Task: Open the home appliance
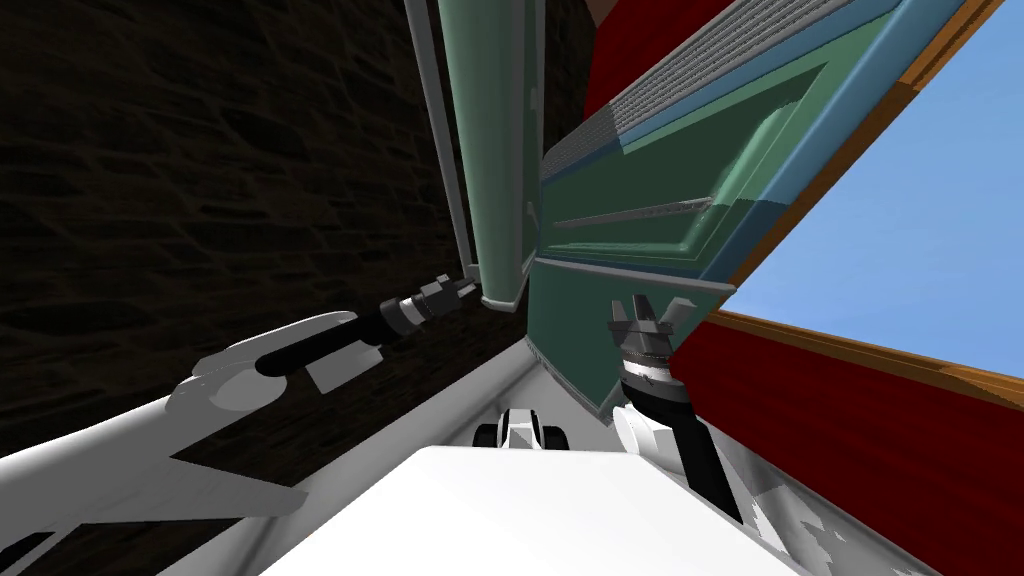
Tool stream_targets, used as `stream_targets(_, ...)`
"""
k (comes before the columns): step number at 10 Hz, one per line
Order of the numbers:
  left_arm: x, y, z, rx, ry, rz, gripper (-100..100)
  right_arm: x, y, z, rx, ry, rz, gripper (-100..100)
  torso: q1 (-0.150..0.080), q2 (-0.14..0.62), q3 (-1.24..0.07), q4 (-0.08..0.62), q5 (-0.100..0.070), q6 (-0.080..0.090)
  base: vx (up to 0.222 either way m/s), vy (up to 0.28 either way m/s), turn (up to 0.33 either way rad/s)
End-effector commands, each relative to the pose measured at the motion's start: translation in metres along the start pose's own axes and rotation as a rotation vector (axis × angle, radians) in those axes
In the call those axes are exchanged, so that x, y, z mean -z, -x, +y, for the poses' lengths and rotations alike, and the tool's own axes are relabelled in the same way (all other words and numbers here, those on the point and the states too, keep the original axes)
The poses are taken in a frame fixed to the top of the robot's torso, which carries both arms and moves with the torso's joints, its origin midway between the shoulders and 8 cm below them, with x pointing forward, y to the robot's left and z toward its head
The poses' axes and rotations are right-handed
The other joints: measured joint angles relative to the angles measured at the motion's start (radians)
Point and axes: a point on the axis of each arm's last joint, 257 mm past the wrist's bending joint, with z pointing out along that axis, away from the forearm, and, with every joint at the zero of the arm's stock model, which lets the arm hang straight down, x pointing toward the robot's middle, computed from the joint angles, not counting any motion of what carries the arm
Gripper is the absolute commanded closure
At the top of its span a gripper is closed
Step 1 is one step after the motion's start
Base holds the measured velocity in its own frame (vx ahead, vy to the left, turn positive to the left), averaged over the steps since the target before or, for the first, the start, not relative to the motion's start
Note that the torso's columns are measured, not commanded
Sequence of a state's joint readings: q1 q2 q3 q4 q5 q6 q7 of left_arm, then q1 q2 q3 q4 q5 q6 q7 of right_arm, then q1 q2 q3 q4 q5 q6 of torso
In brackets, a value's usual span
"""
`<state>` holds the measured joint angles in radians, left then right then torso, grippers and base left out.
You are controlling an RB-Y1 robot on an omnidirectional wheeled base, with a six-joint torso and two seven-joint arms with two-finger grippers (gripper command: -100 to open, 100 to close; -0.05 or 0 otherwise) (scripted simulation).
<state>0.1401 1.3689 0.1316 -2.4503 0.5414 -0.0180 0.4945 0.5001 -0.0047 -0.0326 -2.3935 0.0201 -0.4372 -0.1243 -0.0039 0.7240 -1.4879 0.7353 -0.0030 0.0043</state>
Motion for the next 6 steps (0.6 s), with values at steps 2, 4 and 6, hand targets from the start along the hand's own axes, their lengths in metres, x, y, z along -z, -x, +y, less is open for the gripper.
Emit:
stream_targets(2,-0.001,-0.013,-0.01,0.0,-0.023,0.036,100,0.0,0.0,0.0,0.0,0.0,0.0,0,-0.008,-0.003,-0.003,-0.001,-0.003,0.002,0.111,0.241,-0.076)
stream_targets(4,-0.001,-0.021,-0.013,0.004,-0.031,0.055,100,0.0,0.0,0.0,0.0,0.0,0.0,0,-0.005,-0.003,-0.002,-0.002,-0.002,0.003,0.122,0.267,-0.156)
stream_targets(6,-0.001,-0.028,-0.016,0.008,-0.039,0.075,100,0.0,0.0,0.0,0.0,0.0,0.0,0,-0.006,-0.005,-0.004,-0.001,-0.003,0.003,0.118,0.272,-0.076)
